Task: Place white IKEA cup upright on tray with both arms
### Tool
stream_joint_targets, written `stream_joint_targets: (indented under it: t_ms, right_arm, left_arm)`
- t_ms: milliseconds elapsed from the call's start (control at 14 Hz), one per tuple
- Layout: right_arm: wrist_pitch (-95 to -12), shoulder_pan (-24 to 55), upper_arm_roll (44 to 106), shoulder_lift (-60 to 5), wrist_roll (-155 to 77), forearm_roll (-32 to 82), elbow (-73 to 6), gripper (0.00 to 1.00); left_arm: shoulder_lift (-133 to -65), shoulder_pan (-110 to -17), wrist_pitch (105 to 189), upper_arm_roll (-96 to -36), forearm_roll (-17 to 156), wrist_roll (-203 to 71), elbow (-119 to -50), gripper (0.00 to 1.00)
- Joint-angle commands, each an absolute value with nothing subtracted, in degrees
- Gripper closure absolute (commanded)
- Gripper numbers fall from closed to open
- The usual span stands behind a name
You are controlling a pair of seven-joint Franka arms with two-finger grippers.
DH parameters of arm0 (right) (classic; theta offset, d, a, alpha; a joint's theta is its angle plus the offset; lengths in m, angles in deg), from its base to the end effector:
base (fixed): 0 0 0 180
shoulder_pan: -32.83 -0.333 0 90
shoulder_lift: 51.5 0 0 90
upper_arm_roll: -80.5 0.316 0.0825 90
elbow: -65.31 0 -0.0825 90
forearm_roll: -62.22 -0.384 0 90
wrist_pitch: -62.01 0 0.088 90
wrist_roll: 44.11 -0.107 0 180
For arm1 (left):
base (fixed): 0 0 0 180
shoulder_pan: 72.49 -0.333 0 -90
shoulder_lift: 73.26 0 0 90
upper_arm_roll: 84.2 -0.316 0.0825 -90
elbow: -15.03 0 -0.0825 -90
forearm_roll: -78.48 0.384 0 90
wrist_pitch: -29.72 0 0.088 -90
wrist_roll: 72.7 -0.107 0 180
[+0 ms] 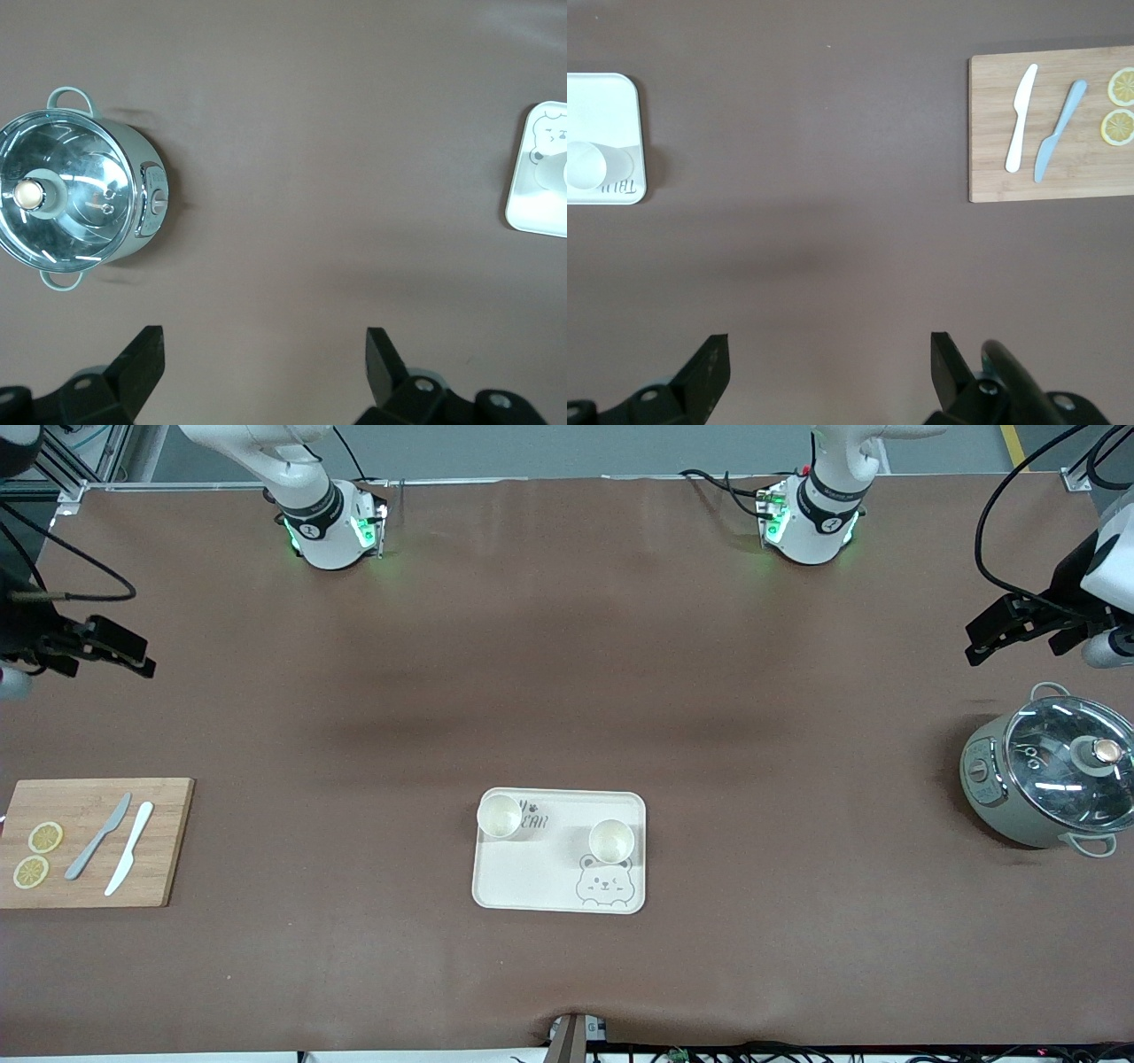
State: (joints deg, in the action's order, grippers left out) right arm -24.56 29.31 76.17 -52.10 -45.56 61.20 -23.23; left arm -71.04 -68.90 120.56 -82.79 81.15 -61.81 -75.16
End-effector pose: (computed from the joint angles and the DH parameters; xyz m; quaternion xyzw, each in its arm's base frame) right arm 0.5454 -0.0060 0.6370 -0.9997 0.0193 0.0120 0.0092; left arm 0.5426 -0.0428 0.6457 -0.9981 -0.0516 -0.0281 0.0201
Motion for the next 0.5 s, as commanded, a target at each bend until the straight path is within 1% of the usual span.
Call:
stream_joint_targets:
  t_ms: [0,429]
  right_arm:
    - [-24.48,31.69,77.16,-54.92,-44.55,61.79,-25.84,0.00]
    - [-24.57,31.08,77.43,-54.14,-42.78,61.96,-23.56,0.00]
  left_arm:
    - [-70.54,-68.98,119.55,-82.18,80.86,-61.80,-74.88,0.00]
    - [-70.54,-68.89,117.88,-82.09,80.94,-61.01,-74.88,0.00]
